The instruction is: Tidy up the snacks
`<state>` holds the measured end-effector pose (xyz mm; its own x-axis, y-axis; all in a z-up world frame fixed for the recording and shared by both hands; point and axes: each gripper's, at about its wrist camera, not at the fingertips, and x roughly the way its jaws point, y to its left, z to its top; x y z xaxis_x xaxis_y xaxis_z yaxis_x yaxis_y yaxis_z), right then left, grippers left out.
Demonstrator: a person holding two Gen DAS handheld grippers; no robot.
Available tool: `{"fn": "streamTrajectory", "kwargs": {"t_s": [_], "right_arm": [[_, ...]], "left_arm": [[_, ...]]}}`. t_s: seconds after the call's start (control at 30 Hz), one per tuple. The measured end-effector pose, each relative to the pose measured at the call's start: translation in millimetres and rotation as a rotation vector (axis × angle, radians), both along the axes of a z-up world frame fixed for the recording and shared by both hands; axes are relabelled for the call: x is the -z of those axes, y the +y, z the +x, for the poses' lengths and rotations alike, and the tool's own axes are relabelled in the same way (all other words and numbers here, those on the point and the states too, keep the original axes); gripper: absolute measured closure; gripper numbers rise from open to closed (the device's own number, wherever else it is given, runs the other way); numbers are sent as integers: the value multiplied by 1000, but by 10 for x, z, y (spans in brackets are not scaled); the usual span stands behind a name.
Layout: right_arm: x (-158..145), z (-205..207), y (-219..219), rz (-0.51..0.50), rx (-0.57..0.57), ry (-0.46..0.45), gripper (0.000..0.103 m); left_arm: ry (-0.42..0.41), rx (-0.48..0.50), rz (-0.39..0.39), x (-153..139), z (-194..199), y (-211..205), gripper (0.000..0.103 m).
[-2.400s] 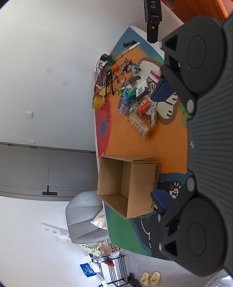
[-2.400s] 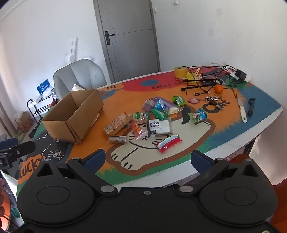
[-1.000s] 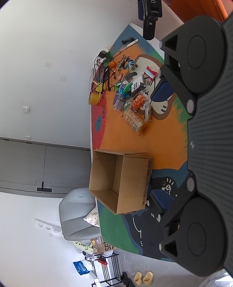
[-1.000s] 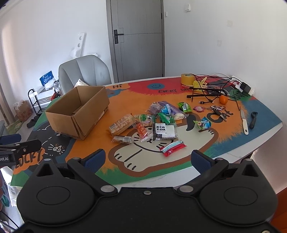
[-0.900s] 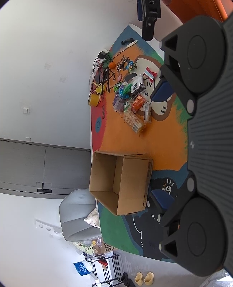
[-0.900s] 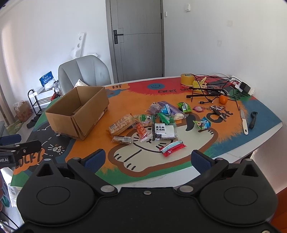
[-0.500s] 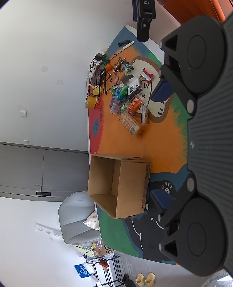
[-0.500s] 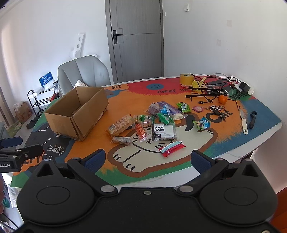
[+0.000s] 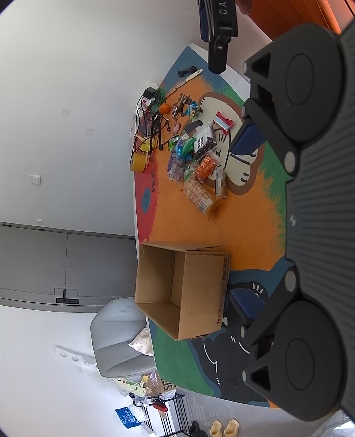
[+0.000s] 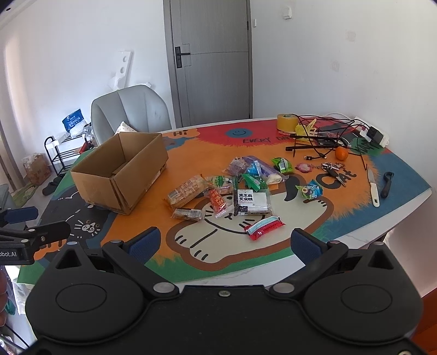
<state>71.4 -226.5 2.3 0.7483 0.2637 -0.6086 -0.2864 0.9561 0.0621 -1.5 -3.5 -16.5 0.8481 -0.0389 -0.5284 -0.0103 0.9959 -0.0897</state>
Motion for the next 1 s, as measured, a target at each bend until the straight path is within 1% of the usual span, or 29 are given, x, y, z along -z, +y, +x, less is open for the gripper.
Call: {"fn": "streamTrajectory", "kwargs": {"t_s": [0.5,0.57,0.63,0.77,0.9,1.0], "right_arm": [[42,48,16,9,3,1,0],[58,55,28,13,7,-8,0],[82,70,63,-7,8,-24,0],[149,139,71,-5,3,-22,0],[245,237,14,4,2,-31,0],[331,329,-56,10,4,-18,0]], "left_arm": [[3,-1,-7,1,25,16,0],[0,-3,2,6,44,0,0],[-5,6,-1,13,66,-12,0],[-5,20,-8,44,141,-53,0],[-13,42,4,117,258,-135,0],[-4,66,-24,170,384,-174,0]]}}
